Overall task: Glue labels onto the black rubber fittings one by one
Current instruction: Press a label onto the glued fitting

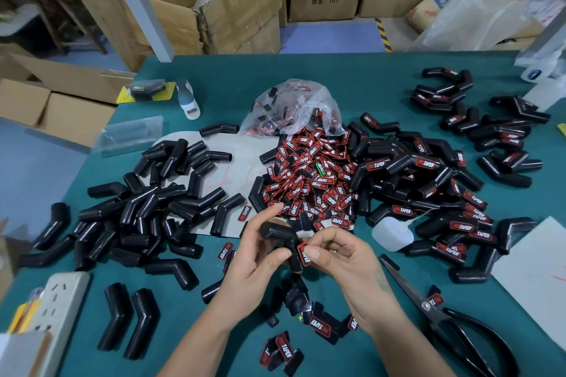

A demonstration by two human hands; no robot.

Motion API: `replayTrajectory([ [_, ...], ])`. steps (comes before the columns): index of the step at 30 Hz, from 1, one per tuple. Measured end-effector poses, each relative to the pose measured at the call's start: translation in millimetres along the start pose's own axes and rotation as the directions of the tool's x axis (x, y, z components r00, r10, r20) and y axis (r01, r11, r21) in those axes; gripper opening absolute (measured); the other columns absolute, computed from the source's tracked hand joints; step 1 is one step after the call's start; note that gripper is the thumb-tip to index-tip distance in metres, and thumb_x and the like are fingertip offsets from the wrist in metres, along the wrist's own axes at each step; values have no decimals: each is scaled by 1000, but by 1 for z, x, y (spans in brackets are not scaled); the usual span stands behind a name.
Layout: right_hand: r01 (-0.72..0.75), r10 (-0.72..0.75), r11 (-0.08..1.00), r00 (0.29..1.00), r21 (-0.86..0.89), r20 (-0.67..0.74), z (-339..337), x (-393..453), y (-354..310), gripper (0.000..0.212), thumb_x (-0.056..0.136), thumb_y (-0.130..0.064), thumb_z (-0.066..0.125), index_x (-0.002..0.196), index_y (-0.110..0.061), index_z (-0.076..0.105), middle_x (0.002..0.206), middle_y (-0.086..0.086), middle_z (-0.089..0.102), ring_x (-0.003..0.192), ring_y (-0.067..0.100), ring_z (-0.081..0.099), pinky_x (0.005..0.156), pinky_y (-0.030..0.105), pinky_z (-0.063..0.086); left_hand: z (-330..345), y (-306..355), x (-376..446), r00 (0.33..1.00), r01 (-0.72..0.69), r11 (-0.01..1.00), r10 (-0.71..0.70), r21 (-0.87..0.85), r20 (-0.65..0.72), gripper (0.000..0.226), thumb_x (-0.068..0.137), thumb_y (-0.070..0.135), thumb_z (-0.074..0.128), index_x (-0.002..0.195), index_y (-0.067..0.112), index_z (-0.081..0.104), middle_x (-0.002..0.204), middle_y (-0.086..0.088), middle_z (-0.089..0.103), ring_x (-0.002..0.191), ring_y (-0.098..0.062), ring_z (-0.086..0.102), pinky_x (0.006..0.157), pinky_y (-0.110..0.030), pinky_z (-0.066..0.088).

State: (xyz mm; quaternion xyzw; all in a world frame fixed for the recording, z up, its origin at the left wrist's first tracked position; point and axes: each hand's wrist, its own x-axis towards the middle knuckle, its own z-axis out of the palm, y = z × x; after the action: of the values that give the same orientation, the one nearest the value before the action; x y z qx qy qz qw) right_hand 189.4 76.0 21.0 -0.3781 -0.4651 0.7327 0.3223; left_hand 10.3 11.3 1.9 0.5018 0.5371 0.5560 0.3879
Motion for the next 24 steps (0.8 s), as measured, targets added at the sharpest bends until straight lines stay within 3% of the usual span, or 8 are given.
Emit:
replayTrajectory([
  [4,13,-13,1000,1000,-3,-9,1,0,0,47,68,-56,92,87,-16,76,90,8,71,90,22,64,93,44,50,0,-1,-1,1000,2,1000,-2,11,8,53,103,43,64,151,43,44,129,12,60,118,-11,60,104,-23,47],
  [8,20,-20,1000,1000,-8,-5,1,0,-1,44,70,-55,91,87,-17,76,90,6,72,91,20,65,92,41,50,1,-3,0,1000,-1,999,1,35,4,53,103,35,64,151,44,44,141,10,56,128,-14,57,108,-24,45],
  [13,38,-39,999,999,-31,-18,2,-1,0,42,72,-56,90,86,-19,76,90,3,74,93,18,67,91,34,52,1,-3,0,1000,5,1000,-5,28,-12,55,102,47,65,152,44,43,145,9,55,132,-16,56,109,-23,44],
  [16,44,-45,998,999,-45,-11,1,-1,-1,39,73,-55,90,85,-21,76,91,3,75,99,21,70,91,30,53,2,-5,-1,1000,4,1000,-4,23,-11,55,102,46,66,152,43,44,143,7,57,129,-17,58,108,-25,45],
  [24,53,-53,998,998,-47,-14,2,-2,-2,38,73,-54,90,85,-21,76,90,2,76,92,15,69,88,26,54,2,-8,-2,1000,15,1000,-15,11,-6,55,102,45,67,152,38,45,126,8,62,118,-15,61,105,-26,47],
])
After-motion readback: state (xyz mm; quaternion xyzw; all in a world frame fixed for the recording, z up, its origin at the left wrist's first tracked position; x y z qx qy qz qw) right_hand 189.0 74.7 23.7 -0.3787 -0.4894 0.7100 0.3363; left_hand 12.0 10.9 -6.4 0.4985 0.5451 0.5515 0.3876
